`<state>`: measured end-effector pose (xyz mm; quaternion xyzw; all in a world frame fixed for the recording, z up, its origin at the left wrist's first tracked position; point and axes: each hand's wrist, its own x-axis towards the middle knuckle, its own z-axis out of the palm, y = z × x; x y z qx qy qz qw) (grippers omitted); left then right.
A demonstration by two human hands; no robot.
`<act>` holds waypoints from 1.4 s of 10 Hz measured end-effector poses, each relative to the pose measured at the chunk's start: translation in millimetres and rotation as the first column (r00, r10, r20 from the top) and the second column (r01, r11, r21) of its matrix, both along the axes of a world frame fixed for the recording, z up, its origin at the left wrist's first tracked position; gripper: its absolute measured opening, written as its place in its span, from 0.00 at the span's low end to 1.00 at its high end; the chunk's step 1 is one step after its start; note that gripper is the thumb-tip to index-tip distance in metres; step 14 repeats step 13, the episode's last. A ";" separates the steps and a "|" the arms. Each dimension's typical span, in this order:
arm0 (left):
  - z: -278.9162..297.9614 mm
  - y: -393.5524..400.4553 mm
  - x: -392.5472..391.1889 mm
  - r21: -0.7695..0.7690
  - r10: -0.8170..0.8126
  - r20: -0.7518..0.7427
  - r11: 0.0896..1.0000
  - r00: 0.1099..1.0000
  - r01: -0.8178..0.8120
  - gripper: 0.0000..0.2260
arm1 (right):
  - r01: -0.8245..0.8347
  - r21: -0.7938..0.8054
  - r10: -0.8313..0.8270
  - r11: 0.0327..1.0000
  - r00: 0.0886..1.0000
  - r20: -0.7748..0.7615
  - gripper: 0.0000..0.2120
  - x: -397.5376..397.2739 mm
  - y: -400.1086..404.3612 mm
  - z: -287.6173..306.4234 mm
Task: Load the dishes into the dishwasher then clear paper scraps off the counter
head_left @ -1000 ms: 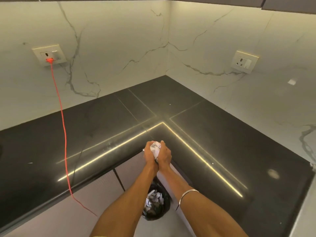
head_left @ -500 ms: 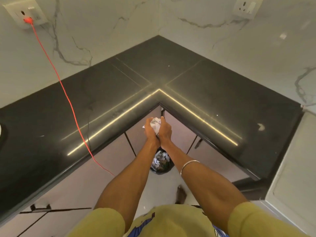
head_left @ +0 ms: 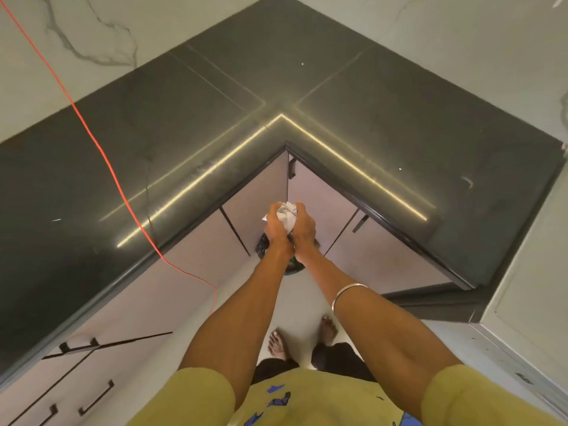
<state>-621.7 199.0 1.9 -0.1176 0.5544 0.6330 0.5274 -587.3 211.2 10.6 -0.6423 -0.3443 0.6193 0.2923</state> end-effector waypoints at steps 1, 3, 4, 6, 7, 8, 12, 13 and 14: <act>-24.8 8.7 6.7 -0.011 -0.024 0.027 1.000 0.999 0.024 0.24 | 0.010 -0.057 -0.011 0.998 1.000 -0.008 0.18 7.7 8.0 -25.8; -143.6 40.5 10.0 -0.114 -0.008 0.017 0.993 1.000 0.009 0.24 | 0.015 -0.136 -0.016 0.991 1.000 -0.007 0.18 19.2 33.7 -124.9; -221.4 46.5 14.4 -0.174 0.062 0.030 0.983 0.998 -0.056 0.20 | 0.016 -0.155 -0.010 0.988 0.999 0.037 0.17 25.5 43.2 -205.9; -375.6 55.7 11.7 -0.275 -0.004 0.039 0.961 0.999 0.015 0.35 | -0.037 -0.179 0.030 0.983 0.999 -0.041 0.19 22.4 54.3 -371.7; -464.4 73.8 -0.8 -0.421 -0.113 -0.060 0.904 0.992 0.077 0.36 | -0.020 -0.258 -0.020 0.966 0.988 -0.152 0.24 21.8 68.5 -436.0; -518.1 84.7 -10.0 -0.447 -0.113 -0.045 0.891 0.993 0.081 0.39 | -0.055 -0.304 -0.027 0.951 0.966 -0.258 0.25 25.1 80.4 -485.5; -401.6 58.1 -6.4 -0.358 0.145 0.254 0.933 0.956 -0.046 0.37 | -0.251 -0.423 0.173 0.871 0.961 -0.215 0.23 79.8 81.6 -391.1; -339.6 45.7 4.8 -0.413 0.034 0.116 0.911 0.993 0.017 0.28 | -0.204 -0.423 0.133 0.883 0.973 -0.190 0.30 81.1 66.6 -341.6; -339.6 45.7 4.8 -0.413 0.034 0.116 0.911 0.993 0.017 0.28 | -0.204 -0.423 0.133 0.883 0.973 -0.190 0.30 81.1 66.6 -341.6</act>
